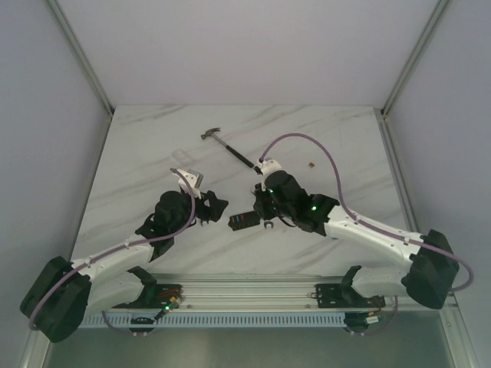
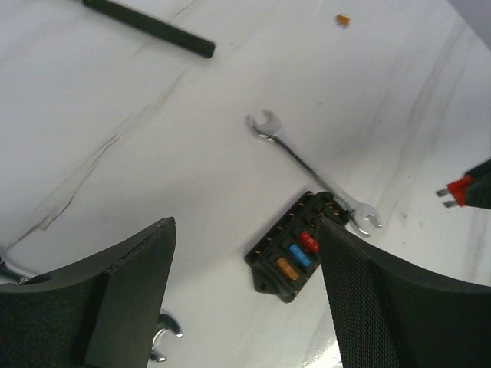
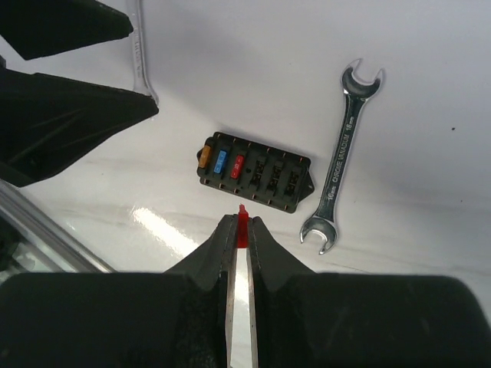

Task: Snap on the fuse box
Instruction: Pick up the fuse from the center of the board, then install the fuse at the fuse box base.

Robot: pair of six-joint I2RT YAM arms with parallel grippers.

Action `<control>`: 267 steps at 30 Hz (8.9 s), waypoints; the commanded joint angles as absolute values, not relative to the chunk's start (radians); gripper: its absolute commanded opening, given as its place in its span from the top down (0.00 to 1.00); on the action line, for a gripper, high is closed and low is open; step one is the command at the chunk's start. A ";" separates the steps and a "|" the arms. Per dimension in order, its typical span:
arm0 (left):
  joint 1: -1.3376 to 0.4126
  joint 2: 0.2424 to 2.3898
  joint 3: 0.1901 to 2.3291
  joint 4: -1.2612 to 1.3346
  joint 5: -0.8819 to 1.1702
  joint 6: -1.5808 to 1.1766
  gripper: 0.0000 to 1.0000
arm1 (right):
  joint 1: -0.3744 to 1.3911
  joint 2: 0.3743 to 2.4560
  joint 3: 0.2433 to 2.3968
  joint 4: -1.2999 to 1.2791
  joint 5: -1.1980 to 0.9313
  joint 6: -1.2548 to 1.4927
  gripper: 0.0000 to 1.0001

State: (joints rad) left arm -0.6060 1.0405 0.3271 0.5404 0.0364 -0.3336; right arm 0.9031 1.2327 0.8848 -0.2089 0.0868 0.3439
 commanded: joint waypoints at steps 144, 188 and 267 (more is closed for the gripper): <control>-0.583 1.458 0.442 0.417 0.286 -0.813 0.41 | 0.982 1.704 1.095 -0.324 0.229 0.314 1.00; -0.583 1.471 0.437 0.413 0.268 -0.813 0.42 | 0.984 1.768 1.090 -0.372 0.265 0.392 1.00; -0.578 1.524 0.417 0.373 0.196 -0.780 0.49 | 0.984 1.817 1.112 -0.600 0.335 0.478 1.00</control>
State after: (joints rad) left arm -0.5838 1.4811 0.4328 0.4789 0.2573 -0.8333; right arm 0.9966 1.7611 1.1378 -0.3660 0.3401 0.4824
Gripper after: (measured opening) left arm 0.522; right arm 0.131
